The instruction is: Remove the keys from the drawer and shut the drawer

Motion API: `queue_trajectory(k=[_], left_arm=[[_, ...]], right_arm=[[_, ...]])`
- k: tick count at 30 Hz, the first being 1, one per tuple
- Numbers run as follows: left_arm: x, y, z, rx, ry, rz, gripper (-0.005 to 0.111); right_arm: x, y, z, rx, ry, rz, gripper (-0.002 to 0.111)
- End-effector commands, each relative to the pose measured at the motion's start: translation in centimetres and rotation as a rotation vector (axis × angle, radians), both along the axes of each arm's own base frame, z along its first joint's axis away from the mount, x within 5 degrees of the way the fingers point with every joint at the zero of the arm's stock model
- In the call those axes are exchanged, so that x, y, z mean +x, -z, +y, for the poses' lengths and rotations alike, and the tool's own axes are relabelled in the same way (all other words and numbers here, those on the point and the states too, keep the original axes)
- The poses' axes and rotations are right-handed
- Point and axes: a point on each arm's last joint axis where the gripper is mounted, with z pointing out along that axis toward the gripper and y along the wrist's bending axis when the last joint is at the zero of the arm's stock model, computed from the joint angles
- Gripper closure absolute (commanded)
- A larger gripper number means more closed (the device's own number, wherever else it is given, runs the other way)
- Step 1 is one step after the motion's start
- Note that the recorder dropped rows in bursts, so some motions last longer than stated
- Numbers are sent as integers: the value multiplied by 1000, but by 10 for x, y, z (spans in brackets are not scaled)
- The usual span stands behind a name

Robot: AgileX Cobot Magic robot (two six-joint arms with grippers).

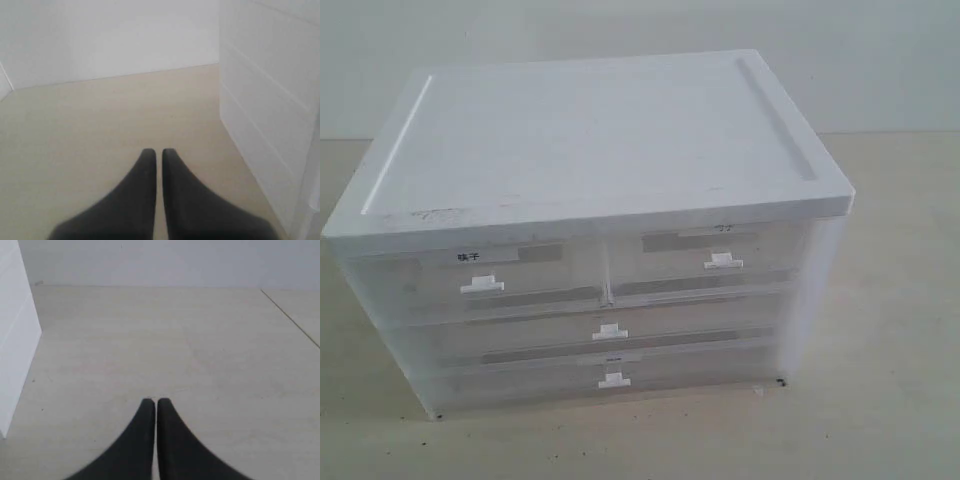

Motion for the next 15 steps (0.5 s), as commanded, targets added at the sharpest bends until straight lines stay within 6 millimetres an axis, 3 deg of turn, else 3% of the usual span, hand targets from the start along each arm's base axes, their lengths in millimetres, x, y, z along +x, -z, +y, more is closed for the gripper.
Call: queue_trajectory(k=[1, 7, 15], left_arm=[[0, 1, 0, 29, 4, -3, 102], [2, -15, 0, 85, 7, -174, 102], [1, -34, 0, -179, -9, -392, 102]], right_arm=[[0, -1, -1, -20, 4, -9, 108], [2, -14, -1, -118, -15, -150, 108], [0, -48, 5, -116, -56, -529, 108]])
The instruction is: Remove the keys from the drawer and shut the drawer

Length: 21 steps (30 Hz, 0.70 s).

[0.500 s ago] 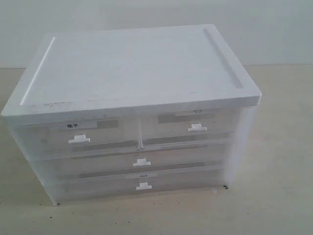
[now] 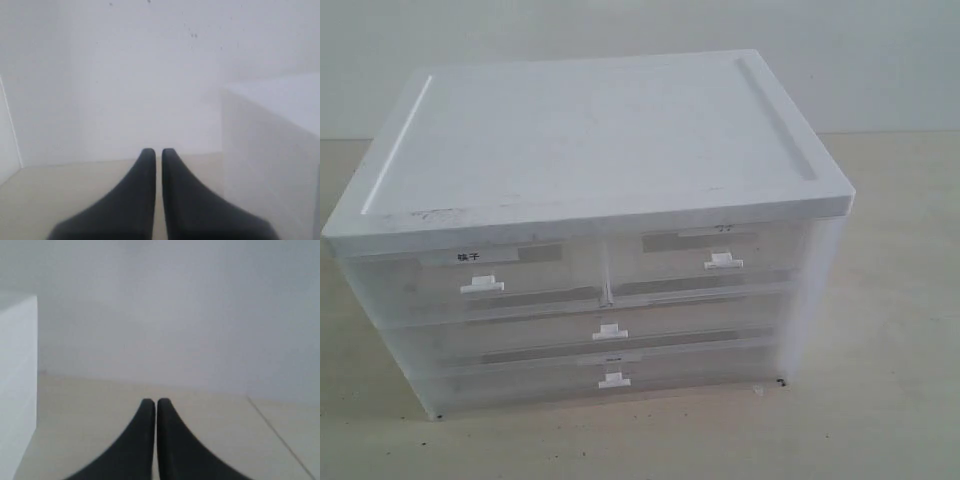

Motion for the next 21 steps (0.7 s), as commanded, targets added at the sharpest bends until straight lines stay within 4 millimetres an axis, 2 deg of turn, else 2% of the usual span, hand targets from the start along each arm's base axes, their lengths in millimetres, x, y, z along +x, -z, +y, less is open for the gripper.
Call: queue_trajectory(k=[1, 6, 11, 12, 13, 15, 18, 21], left_arm=[[-1, -9, 0, -172, 20, -116, 102], [-6, -24, 1, -271, 54, -296, 102], [-17, -44, 1, -466, 170, -558, 102], [-18, -46, -2, -441, 196, -573, 102], [-19, -47, -10, -321, 254, -571, 102], [-23, -56, -23, -248, 377, -556, 102], [-33, -78, -48, -36, 602, -529, 102], [-33, -82, -66, 88, 822, -432, 102]], right_arm=[[-4, -18, 3, 2, -29, -204, 108], [-7, -27, 4, 76, -59, -304, 108], [-16, -43, 6, 207, -147, -504, 108], [-18, -46, 7, 237, -169, -539, 108], [-21, -49, 8, 270, -198, -588, 108], [-21, -49, 8, 339, -235, -581, 108], [-26, -76, 15, 278, -297, -595, 108], [-17, -99, 21, 247, -349, -530, 108]])
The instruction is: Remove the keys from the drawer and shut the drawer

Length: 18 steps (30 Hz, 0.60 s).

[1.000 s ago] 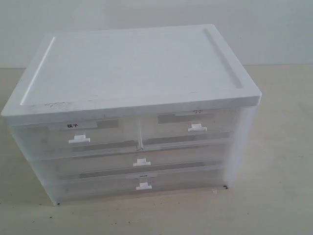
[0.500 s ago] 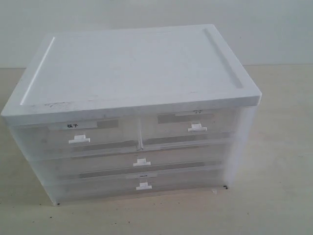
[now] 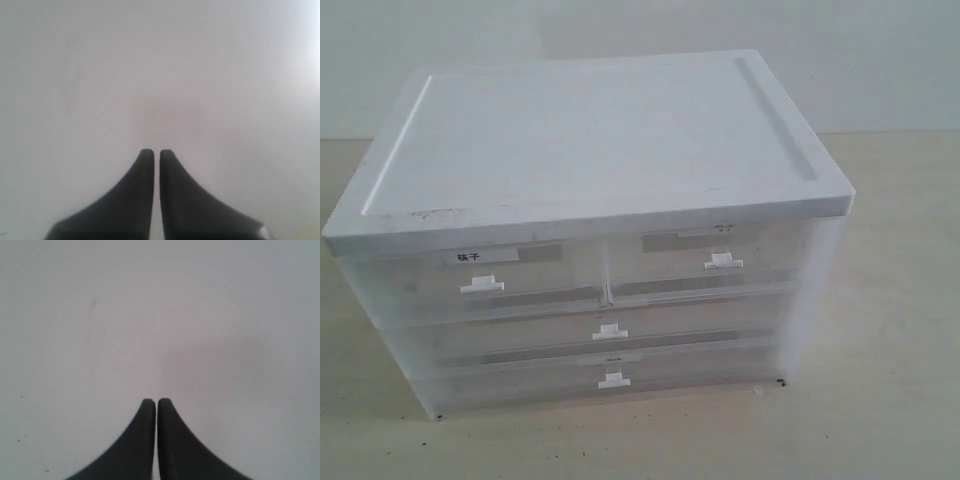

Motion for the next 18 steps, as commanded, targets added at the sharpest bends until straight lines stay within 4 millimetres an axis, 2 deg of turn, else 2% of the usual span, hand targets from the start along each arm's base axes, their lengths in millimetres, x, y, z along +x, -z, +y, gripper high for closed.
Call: queue_trajectory(k=[1, 4, 8, 9, 11, 13, 16, 18], left_arm=[[0, 1, -23, 255, 208, 46, 102], [8, 17, -33, 410, 344, 149, 102], [25, 46, -34, 440, 419, 340, 102], [30, 58, -34, 447, 417, 369, 102], [35, 67, -33, 433, 404, 382, 102], [41, 75, -31, 419, 372, 392, 102], [54, 82, -27, 400, 321, 454, 102], [64, 87, -23, 393, 275, 506, 102]], right_arm=[[11, -23, 7, -83, -43, 58, 108], [25, -33, 19, -206, -119, 110, 108], [45, -30, 39, -343, -349, 181, 107], [55, -25, 43, -380, -407, 202, 101], [67, -19, 46, -431, -437, 205, 92], [87, -15, 46, -452, -443, 257, 85], [129, -3, 45, -442, -468, 400, 84], [148, 9, 45, -494, -473, 424, 84]])
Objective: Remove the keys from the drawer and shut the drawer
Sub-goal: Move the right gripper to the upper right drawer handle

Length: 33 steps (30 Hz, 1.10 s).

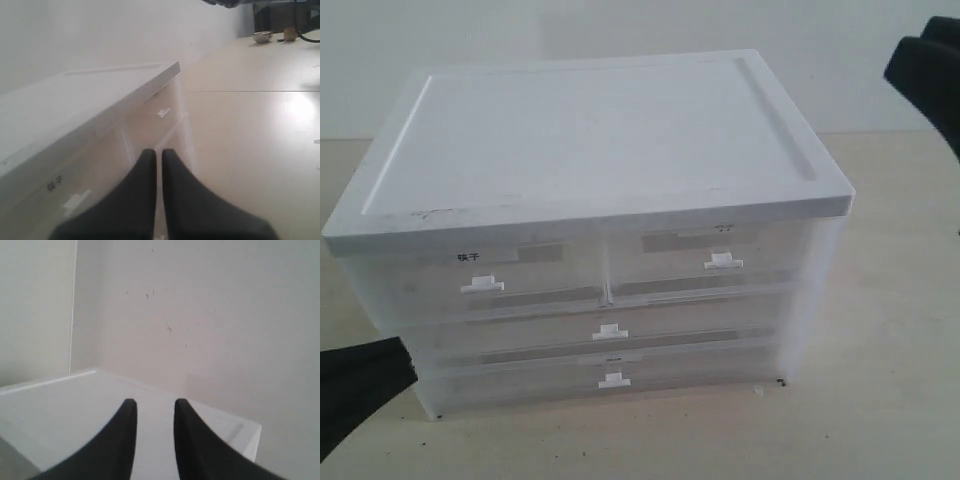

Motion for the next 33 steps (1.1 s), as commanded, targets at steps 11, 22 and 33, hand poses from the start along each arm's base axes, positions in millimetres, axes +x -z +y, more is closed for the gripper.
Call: queue_trajectory(k=[11, 22, 33], left_arm=[[37, 18, 6, -66, -81, 152, 102], [32, 18, 3, -59, -18, 136, 102], [29, 18, 1, -48, 20, 134, 102]], right_arm=[[67, -79, 27, -282, 519, -150, 84], [72, -118, 22, -492, 680, -68, 83], [48, -84, 78, -390, 240, 38, 80]])
